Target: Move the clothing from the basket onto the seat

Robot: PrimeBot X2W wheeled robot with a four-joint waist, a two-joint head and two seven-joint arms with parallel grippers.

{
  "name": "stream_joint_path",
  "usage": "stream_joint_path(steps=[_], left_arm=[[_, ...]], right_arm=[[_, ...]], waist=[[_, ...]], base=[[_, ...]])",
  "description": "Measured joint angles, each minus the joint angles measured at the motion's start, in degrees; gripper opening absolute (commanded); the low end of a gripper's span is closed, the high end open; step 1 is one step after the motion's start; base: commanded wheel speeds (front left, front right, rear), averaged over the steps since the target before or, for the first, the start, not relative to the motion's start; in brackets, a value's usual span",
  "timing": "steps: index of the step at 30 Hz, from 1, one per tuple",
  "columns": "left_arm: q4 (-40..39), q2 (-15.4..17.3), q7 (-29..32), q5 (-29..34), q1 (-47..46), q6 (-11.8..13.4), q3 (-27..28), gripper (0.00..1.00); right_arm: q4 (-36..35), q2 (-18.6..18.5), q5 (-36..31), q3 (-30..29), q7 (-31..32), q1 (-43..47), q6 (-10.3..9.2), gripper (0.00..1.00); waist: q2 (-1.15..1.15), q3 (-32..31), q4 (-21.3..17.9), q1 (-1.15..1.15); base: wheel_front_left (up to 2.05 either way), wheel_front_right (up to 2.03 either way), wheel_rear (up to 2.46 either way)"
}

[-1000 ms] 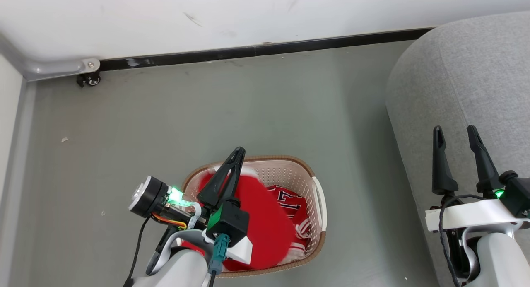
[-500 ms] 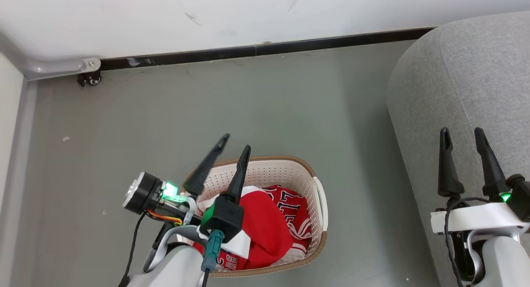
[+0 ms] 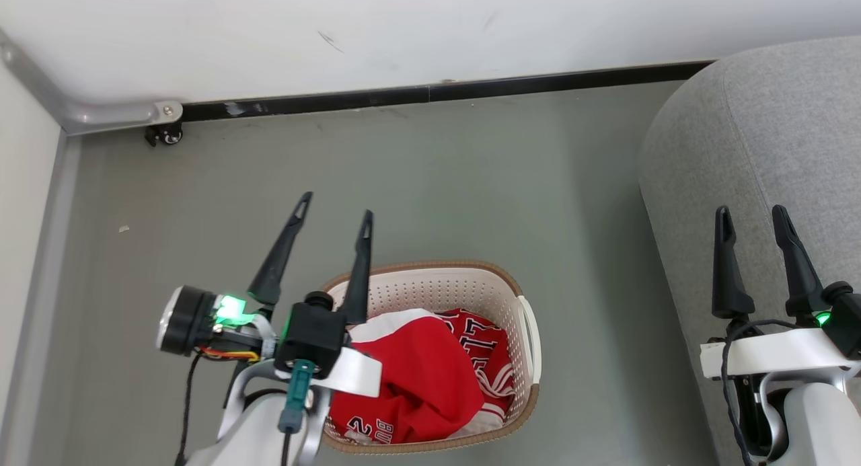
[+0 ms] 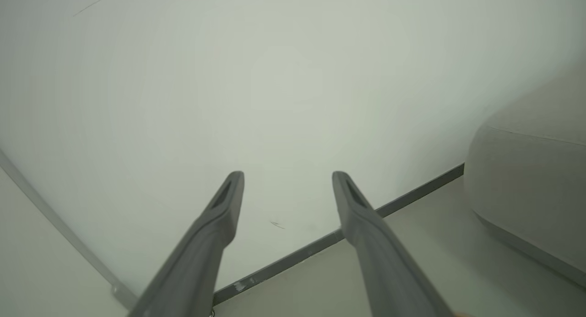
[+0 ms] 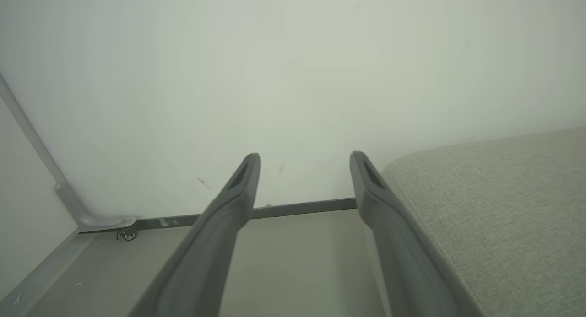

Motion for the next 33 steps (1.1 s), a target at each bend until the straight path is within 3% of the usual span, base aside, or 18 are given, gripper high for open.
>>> stream_joint_path(steps=[15,33], left_arm=[[-0.9,1.9,0.0,-9.5,6.5,2.0,9.7,1.0],[-1.4,3.4,0.0,-15.2,15.7,2.2,13.5,1.0]], right_arm=[[-0.4,0.0,-2.6,-0.4,0.0,1.5,0.0,1.0],[-2.7,0.1,-4.5,0.2,0.6,5.8,0.0,1.0]], waist=[[0.0,-3.6,1.3,0.0],[0.0,-8.9,1.8,0.0]], base=[[0.0,0.0,0.0],[0.0,0.0,0.0]])
